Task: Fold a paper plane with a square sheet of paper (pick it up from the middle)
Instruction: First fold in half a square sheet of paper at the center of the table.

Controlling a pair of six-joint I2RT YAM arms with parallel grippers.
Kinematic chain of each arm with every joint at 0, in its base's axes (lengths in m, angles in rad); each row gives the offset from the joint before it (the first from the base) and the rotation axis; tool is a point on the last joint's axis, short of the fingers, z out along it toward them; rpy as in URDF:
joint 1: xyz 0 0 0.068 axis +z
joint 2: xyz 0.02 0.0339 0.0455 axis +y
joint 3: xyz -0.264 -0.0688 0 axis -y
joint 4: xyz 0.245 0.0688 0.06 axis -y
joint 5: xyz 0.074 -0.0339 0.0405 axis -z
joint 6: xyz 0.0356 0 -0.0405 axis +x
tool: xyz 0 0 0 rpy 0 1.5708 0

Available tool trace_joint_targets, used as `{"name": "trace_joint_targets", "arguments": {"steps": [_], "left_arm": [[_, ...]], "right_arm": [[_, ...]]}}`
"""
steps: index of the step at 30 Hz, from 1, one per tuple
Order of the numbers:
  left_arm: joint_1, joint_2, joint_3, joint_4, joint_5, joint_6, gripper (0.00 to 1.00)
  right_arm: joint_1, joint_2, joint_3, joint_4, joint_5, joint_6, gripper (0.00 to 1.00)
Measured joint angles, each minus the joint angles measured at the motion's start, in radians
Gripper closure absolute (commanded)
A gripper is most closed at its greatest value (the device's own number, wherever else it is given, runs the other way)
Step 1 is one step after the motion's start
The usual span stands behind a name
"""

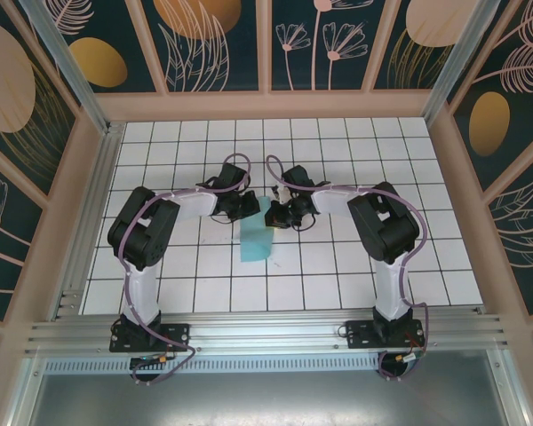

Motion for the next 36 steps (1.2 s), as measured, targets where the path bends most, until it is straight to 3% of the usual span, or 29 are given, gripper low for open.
{"name": "trace_joint_targets", "arguments": {"steps": [16, 27, 36], "left_arm": [[-0.007, 0.0, 0.001, -0.003, -0.037, 0.008, 0.9], [-0.012, -0.001, -0.016, 0.026, -0.06, -0.024, 0.91], [-0.012, -0.004, -0.032, 0.058, -0.068, -0.058, 0.92]], "right_arm": [[-0.009, 0.006, 0.006, -0.006, -0.034, -0.012, 0.88], [-0.009, 0.0, -0.04, -0.01, -0.201, -0.028, 0.8], [-0.006, -0.015, -0.076, -0.014, -0.223, -0.035, 0.8]]}}
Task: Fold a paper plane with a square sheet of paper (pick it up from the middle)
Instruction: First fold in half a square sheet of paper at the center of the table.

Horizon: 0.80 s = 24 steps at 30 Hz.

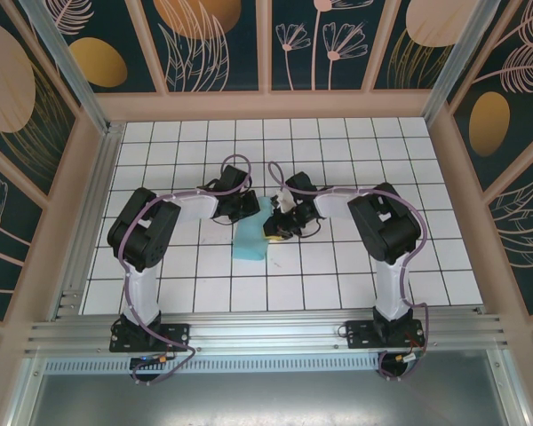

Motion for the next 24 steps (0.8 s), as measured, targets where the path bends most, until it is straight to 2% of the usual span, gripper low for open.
{"name": "trace_joint_targets", "arguments": {"steps": [7, 15, 21, 24], "left_arm": [[0.0, -0.002, -0.01, 0.017, -0.002, -0.019, 0.92], [0.0, -0.005, -0.02, 0.036, -0.005, -0.033, 0.92], [0.0, -0.008, -0.034, 0.063, -0.008, -0.049, 0.92], [0.0, -0.01, -0.044, 0.082, -0.01, -0.063, 0.92]], "right_arm": [[0.026, -0.041, -0.05, -0.014, 0.015, -0.019, 0.8], [0.059, -0.115, -0.09, -0.067, 0.106, -0.039, 0.8], [0.07, -0.273, -0.111, 0.029, 0.177, 0.094, 0.83], [0.092, -0.26, -0.08, 0.072, 0.215, 0.154, 0.86]]}}
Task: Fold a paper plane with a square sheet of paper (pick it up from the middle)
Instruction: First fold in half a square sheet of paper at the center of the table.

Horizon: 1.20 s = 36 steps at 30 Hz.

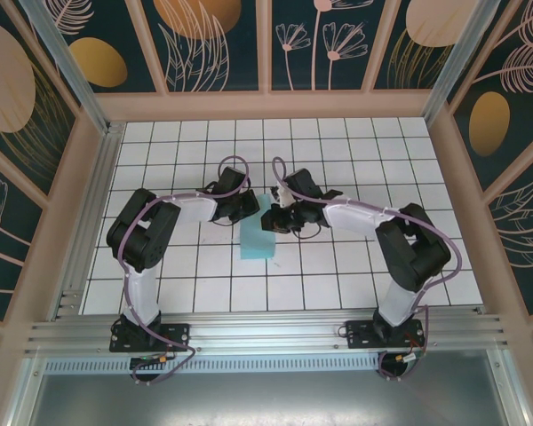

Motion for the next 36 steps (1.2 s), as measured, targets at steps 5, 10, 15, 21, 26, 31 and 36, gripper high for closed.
{"name": "trace_joint_targets", "arguments": {"steps": [5, 10, 15, 21, 26, 31, 36], "left_arm": [[0.0, -0.004, -0.016, 0.027, -0.002, -0.024, 0.93], [0.0, -0.005, -0.02, 0.038, -0.006, -0.032, 0.93], [0.0, -0.005, -0.021, 0.04, -0.011, -0.032, 0.93], [0.0, -0.005, -0.02, 0.04, -0.013, -0.032, 0.93], [0.0, -0.005, -0.021, 0.04, -0.014, -0.032, 0.93], [0.0, -0.005, -0.021, 0.041, -0.014, -0.032, 0.93], [0.0, -0.005, -0.021, 0.045, -0.016, -0.031, 0.93]], "right_arm": [[0.018, 0.093, 0.003, 0.008, 0.026, 0.044, 0.87], [0.018, 0.129, 0.001, -0.015, 0.028, 0.047, 0.87], [0.005, 0.129, -0.03, -0.014, 0.006, 0.045, 0.87], [-0.013, 0.129, -0.084, 0.033, -0.046, 0.038, 0.87], [-0.018, 0.104, -0.142, 0.08, -0.081, 0.012, 0.87], [-0.015, 0.019, -0.247, 0.054, -0.12, -0.017, 0.86], [-0.032, -0.045, -0.24, -0.018, -0.129, -0.023, 0.85]]}}
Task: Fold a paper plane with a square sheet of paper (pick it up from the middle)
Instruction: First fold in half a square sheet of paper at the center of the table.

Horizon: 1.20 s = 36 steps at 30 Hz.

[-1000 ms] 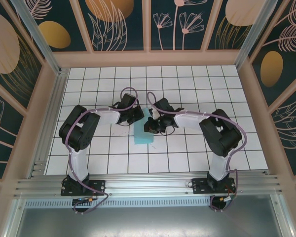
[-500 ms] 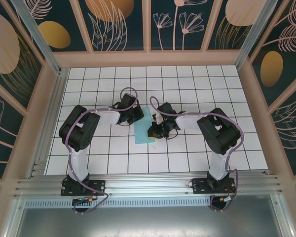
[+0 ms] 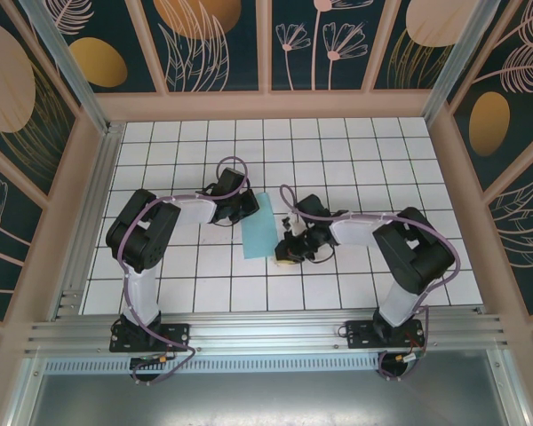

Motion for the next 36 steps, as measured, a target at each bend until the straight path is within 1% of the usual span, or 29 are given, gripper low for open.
{"name": "trace_joint_targets", "arguments": {"steps": [4, 8, 11, 14, 18, 22, 25, 29, 33, 36], "left_arm": [[0.0, 0.0, 0.0, 0.0, 0.0, 0.001, 0.93], [0.0, 0.001, 0.0, 0.002, 0.0, 0.004, 0.93], [0.0, 0.001, 0.0, 0.002, 0.0, 0.005, 0.93], [0.0, 0.002, 0.0, 0.003, 0.0, 0.005, 0.93], [0.0, 0.002, 0.0, 0.003, -0.004, 0.003, 0.94], [0.0, 0.002, 0.0, 0.002, -0.008, -0.005, 0.95], [0.0, 0.002, -0.002, 0.003, -0.011, -0.019, 0.96], [-0.001, 0.002, -0.007, 0.012, -0.015, -0.039, 0.96], [-0.001, 0.002, -0.008, 0.015, -0.017, -0.049, 0.95], [-0.001, 0.001, -0.008, 0.019, -0.019, -0.05, 0.93]], "right_arm": [[-0.05, 0.031, 0.136, -0.002, 0.051, 0.001, 0.87], [-0.069, 0.186, 0.328, 0.021, 0.091, 0.0, 0.88], [-0.073, 0.288, 0.388, 0.018, 0.109, 0.0, 0.89], [-0.079, 0.339, 0.402, 0.008, 0.097, -0.005, 0.89], [-0.082, 0.334, 0.389, 0.013, 0.093, -0.025, 0.89], [-0.082, 0.28, 0.309, 0.011, 0.065, -0.066, 0.88], [-0.081, 0.233, 0.249, -0.034, 0.038, -0.108, 0.87], [-0.067, 0.198, 0.214, -0.102, 0.018, -0.161, 0.86], [-0.028, 0.156, 0.167, -0.149, 0.021, -0.187, 0.86], [-0.008, 0.095, 0.104, -0.185, 0.028, -0.197, 0.85]]}}
